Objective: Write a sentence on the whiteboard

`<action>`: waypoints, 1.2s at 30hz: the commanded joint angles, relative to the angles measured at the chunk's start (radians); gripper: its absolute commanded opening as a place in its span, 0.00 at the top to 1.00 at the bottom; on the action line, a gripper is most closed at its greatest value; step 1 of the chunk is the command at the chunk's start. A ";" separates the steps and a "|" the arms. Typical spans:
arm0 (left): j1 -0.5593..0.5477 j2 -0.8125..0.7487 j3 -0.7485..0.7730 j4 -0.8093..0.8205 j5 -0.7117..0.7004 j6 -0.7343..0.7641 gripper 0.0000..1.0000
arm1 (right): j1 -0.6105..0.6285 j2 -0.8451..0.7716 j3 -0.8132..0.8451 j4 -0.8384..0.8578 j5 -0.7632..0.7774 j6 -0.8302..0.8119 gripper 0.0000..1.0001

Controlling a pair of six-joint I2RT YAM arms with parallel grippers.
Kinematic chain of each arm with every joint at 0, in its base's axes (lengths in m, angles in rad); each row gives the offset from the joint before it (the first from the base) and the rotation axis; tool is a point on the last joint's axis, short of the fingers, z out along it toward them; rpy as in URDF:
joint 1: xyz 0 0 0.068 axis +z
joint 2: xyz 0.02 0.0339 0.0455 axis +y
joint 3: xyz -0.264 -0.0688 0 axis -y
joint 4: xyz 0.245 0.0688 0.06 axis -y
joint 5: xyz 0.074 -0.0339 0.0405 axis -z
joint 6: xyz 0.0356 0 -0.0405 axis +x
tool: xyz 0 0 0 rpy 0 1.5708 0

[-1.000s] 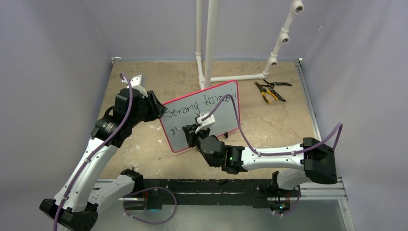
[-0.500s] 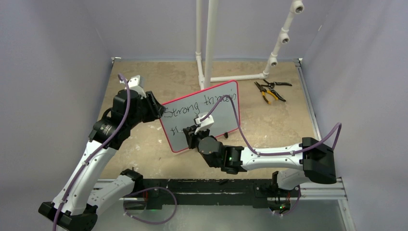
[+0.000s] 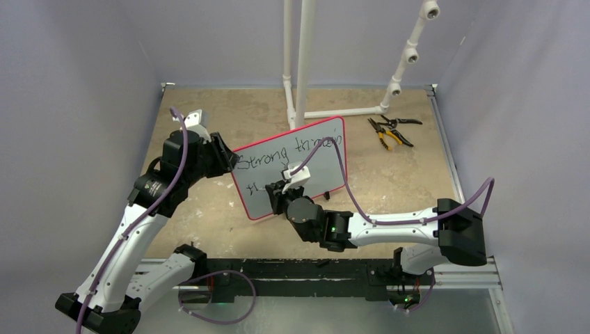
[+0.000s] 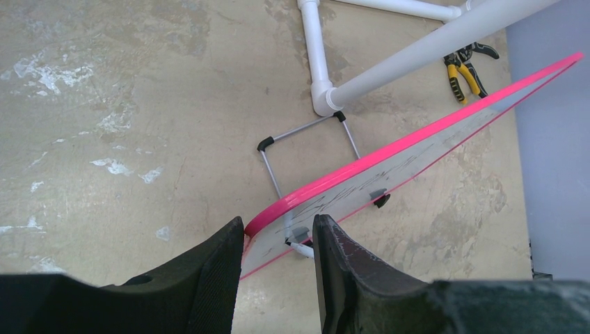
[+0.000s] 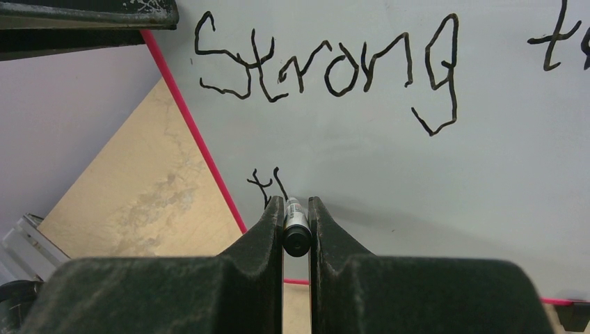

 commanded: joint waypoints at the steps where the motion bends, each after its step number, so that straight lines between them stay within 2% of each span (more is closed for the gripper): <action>1: 0.000 -0.022 0.005 0.010 0.011 -0.025 0.61 | -0.012 -0.043 0.033 0.039 0.077 -0.009 1.00; 13: 0.000 -0.024 0.008 0.008 0.010 -0.029 0.61 | -0.012 -0.063 0.025 0.086 0.070 -0.036 1.00; 27: 0.000 -0.024 0.002 0.010 0.008 -0.029 0.61 | -0.011 -0.064 0.009 -0.050 0.073 0.053 1.00; 36: 0.000 -0.025 0.005 0.010 0.008 -0.028 0.61 | -0.011 -0.027 0.033 -0.057 0.049 0.040 1.00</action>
